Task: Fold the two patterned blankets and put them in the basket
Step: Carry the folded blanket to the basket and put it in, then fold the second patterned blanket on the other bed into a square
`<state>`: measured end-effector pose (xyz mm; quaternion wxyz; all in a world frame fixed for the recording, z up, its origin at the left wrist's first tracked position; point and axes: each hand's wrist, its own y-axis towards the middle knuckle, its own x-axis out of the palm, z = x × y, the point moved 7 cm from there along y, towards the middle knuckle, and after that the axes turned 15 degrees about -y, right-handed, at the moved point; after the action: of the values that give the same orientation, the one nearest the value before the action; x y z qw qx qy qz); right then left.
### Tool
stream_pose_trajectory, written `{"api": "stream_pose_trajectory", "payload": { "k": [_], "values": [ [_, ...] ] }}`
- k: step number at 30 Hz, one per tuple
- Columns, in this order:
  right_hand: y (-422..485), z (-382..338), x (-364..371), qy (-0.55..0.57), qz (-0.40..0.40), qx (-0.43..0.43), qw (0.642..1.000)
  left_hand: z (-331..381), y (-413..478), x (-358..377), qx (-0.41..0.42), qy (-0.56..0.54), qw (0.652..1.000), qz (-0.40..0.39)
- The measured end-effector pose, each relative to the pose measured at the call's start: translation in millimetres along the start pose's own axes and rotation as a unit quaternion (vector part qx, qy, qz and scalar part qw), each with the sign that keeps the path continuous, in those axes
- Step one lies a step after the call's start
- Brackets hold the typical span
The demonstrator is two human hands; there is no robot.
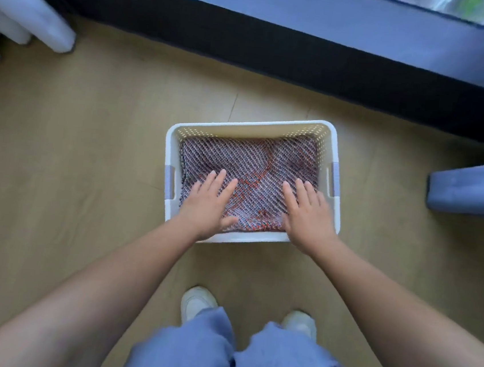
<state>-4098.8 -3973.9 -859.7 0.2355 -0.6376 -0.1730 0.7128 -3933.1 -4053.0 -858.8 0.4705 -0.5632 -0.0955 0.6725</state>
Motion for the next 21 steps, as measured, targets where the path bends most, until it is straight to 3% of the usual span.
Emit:
{"api": "stream_pose_trajectory", "payload": {
  "k": [7,12,17,21],
  "values": [
    [-136.3,12.4,-127.0,0.084,0.008,0.072,0.994,110.0,-113.5,-97.0,0.105,0.003,0.994,-0.008],
    [-249.1,29.2,-205.8,0.127,0.013,0.19,0.974,199.6,-200.6,-164.4,0.202,0.018,0.979,-0.003],
    [-391.4,42.6,-253.9,0.199,0.044,0.348,0.915,291.2,-305.9,-201.0,0.319,0.057,0.946,0.0],
    [-521.7,33.4,-266.1,0.241,0.042,0.477,0.844,362.9,-399.5,-185.2,0.418,0.096,0.902,-0.051]
  ]
}}
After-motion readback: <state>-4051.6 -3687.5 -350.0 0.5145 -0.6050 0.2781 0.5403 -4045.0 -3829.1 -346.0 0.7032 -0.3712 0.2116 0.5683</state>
